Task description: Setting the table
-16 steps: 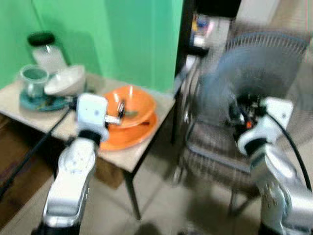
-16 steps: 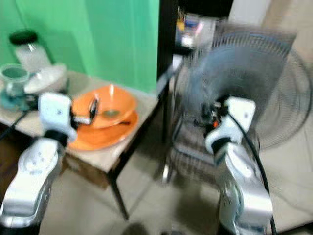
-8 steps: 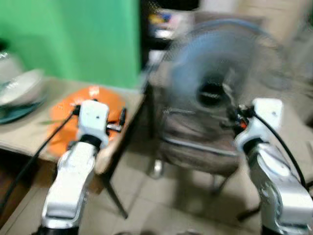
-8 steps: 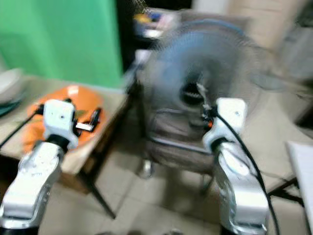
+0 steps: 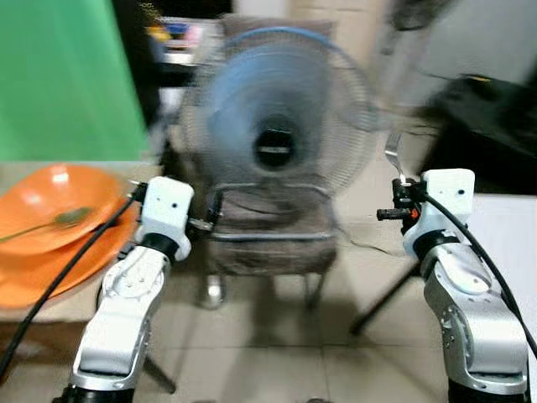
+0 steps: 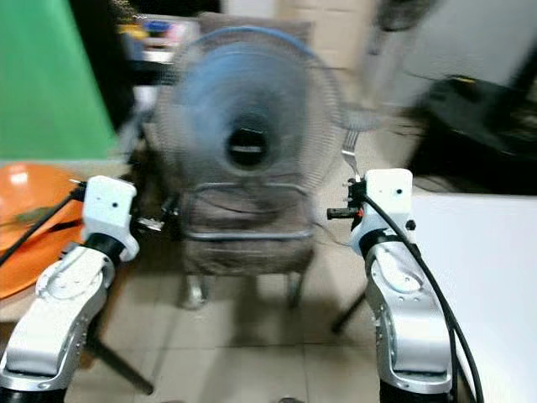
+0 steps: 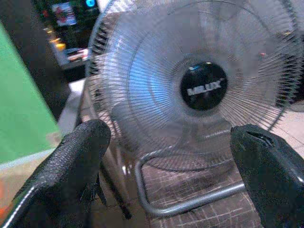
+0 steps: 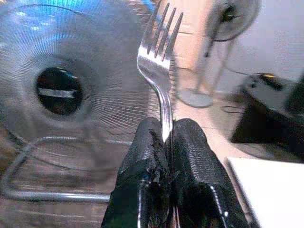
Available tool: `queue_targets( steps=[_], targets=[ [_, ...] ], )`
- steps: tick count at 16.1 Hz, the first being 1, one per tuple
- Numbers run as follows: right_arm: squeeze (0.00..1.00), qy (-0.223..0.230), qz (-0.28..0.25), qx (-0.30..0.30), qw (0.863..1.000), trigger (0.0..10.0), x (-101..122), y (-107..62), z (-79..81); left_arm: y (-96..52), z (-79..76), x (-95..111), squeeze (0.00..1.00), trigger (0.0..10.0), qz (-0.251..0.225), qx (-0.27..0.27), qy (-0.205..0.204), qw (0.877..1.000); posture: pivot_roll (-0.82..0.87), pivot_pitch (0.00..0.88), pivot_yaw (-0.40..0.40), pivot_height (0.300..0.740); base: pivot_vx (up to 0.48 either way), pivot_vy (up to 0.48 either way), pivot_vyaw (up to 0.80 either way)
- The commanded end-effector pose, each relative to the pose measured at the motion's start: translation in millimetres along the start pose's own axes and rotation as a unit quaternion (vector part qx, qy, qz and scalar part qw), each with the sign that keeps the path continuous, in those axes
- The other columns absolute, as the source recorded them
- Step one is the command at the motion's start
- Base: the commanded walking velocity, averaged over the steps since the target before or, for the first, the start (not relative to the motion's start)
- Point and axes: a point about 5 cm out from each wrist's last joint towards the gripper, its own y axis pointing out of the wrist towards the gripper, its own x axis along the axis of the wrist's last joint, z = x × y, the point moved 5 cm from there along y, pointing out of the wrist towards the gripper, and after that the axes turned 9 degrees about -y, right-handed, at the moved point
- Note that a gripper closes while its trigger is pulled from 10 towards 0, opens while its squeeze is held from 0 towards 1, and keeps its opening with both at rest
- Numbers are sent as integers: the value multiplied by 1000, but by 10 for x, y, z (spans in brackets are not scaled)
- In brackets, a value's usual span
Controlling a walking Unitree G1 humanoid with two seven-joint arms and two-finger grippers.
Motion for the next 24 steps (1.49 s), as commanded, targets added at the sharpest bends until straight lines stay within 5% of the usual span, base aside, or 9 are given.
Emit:
queue_targets(
  steps=[1,3,6,10,12,15,18,24],
  targets=[
    [0,2,-19,5,1000,10000,99,25,28,-3,-13,77,0,10000,-23,0,15,1000,101,0,-34,740,0,0,0],
    [0,0,-10,-3,1000,10000,76,25,4,11,189,135,0,10000,-58,92,4,994,103,0,-21,740,0,0,0],
    [0,22,-1,-14,1000,10000,7,29,5,29,270,187,39,10000,-76,108,-37,991,86,0,-14,740,0,0,-800],
    [0,31,11,-23,999,10000,-33,-9,-15,42,185,150,0,10000,-62,49,-30,996,58,0,18,740,0,0,-800],
    [0,46,-4,-26,999,10000,37,-28,-36,69,292,155,0,10000,-57,102,-36,992,64,0,15,740,0,0,-800],
    [0,17,-20,-62,998,10000,57,-5,-88,37,327,100,0,10000,-48,90,-1,995,67,0,13,740,0,0,-796],
    [0,28,8,-22,999,10000,-78,-15,-13,-43,173,6,0,10000,-18,44,-38,998,73,0,2,740,0,0,-796],
    [0,67,4,-31,997,10000,-74,-60,-115,0,47,77,0,10000,-24,10,-11,1000,83,0,-4,740,0,0,-267]
  ],
)
